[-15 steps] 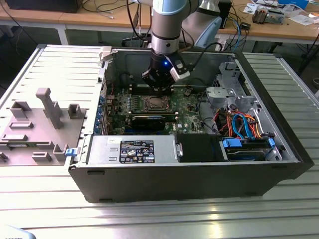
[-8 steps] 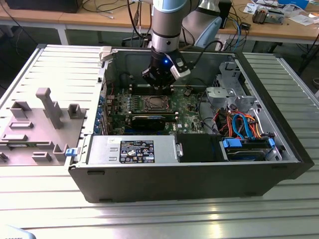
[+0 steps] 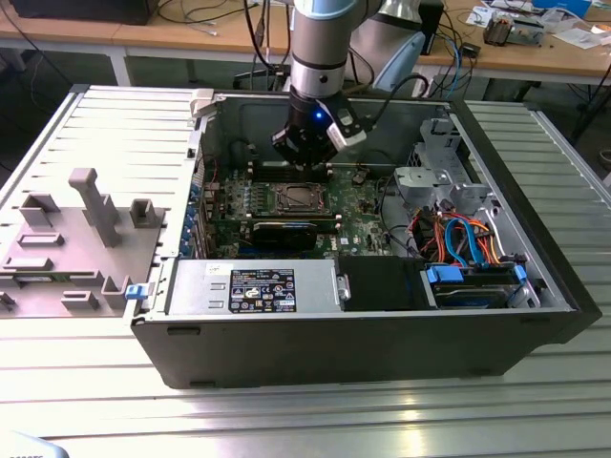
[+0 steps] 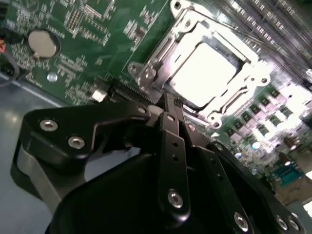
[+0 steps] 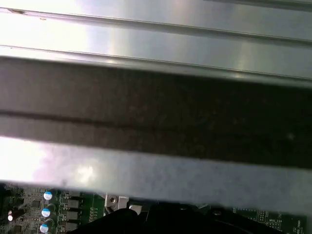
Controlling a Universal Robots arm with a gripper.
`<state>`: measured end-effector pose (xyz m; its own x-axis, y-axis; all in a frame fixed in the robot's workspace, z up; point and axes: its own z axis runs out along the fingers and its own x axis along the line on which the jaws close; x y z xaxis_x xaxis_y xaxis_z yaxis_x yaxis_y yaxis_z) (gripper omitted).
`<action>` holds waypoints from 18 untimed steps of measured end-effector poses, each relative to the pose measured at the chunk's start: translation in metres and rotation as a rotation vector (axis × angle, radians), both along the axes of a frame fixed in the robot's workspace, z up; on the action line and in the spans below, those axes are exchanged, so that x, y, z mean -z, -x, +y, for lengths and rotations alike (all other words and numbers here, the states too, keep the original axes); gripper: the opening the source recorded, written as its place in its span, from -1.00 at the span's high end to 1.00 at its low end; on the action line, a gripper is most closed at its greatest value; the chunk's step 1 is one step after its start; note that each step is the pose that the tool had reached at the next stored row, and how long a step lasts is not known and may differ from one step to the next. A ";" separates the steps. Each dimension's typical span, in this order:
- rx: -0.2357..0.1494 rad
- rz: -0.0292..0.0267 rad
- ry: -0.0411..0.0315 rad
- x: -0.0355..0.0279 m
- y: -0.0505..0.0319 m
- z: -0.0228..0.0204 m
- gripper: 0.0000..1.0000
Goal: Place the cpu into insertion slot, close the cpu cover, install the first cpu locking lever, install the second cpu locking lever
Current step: 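Install the first cpu locking lever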
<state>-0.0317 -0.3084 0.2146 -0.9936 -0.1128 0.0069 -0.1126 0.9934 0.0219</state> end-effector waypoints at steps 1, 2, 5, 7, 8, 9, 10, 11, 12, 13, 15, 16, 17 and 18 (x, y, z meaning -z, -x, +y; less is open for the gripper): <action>0.000 0.0000 0.0005 0.0000 0.0000 -0.0064 0.79; 0.000 0.0000 0.0009 0.0000 0.0000 -0.0111 0.79; 0.000 0.0000 0.0032 -0.0001 0.0000 -0.0182 0.79; 0.000 -0.0001 0.0065 0.0000 0.0000 -0.0212 0.79; 0.000 0.0000 0.0089 0.0000 0.0000 -0.0221 0.79; 0.000 -0.0001 0.0138 -0.0001 0.0000 -0.0227 0.79; 0.000 0.0000 0.0187 -0.0006 -0.0001 -0.0231 0.79; 0.000 0.0001 0.0240 -0.0019 -0.0001 -0.0235 0.79; 0.000 0.0000 0.0257 -0.0033 -0.0001 -0.0237 0.79; 0.000 0.0000 0.0277 -0.0060 -0.0001 -0.0239 0.79; 0.000 0.0000 0.0292 -0.0112 -0.0001 -0.0240 0.79; 0.000 0.0000 0.0296 -0.0145 -0.0001 -0.0240 0.79; 0.000 0.0000 0.0298 -0.0175 -0.0001 -0.0240 0.79; 0.000 0.0000 0.0297 -0.0226 -0.0001 -0.0240 0.79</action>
<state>-0.0316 -0.3324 0.2371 -0.9936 -0.1126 0.0103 -0.1127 0.9936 -0.0076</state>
